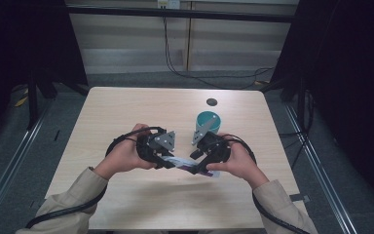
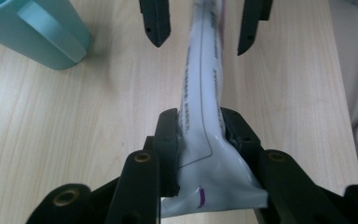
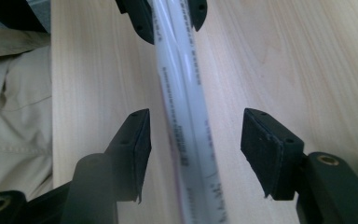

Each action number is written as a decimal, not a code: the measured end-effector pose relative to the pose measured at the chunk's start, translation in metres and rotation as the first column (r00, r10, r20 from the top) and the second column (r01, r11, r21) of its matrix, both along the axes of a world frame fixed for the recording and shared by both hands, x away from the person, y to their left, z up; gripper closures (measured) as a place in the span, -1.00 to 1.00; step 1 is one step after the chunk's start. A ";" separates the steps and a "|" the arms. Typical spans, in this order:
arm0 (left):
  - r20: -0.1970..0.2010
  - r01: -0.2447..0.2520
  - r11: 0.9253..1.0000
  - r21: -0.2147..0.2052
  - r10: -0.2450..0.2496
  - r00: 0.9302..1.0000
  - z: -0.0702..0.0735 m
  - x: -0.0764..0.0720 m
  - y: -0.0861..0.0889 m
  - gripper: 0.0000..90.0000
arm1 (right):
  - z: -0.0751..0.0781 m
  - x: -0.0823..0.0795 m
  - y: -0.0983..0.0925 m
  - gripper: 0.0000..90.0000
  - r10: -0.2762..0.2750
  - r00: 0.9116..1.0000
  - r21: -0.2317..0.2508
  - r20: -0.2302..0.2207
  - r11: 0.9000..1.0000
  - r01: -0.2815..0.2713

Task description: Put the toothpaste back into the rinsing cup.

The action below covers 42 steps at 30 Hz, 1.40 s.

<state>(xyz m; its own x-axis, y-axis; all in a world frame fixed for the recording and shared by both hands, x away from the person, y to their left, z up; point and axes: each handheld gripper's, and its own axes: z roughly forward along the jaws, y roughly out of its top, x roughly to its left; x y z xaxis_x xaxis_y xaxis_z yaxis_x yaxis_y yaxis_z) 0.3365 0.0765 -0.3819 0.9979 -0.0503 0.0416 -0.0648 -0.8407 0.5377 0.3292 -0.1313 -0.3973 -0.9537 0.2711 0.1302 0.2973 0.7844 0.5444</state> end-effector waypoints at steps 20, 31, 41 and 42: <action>-0.036 0.006 1.000 -0.021 -0.007 0.999 0.004 0.001 -0.001 0.55 | -0.010 0.001 0.019 0.60 0.084 0.996 -0.062 -0.043 0.994 -0.086; -0.047 -0.064 0.991 -0.115 0.059 0.997 0.003 0.008 0.008 -0.16 | -0.002 0.000 0.008 0.65 0.063 0.997 -0.073 -0.034 0.995 -0.066; -0.044 -0.137 0.982 -0.133 0.132 0.990 -0.016 0.011 0.031 -0.53 | 0.006 0.002 -0.017 0.65 -0.013 1.000 -0.007 -0.024 1.000 0.013; -0.055 -0.156 0.977 -0.142 0.150 0.987 -0.022 0.011 0.034 -0.52 | 0.007 0.002 -0.020 0.65 -0.025 1.000 0.010 -0.009 1.000 0.025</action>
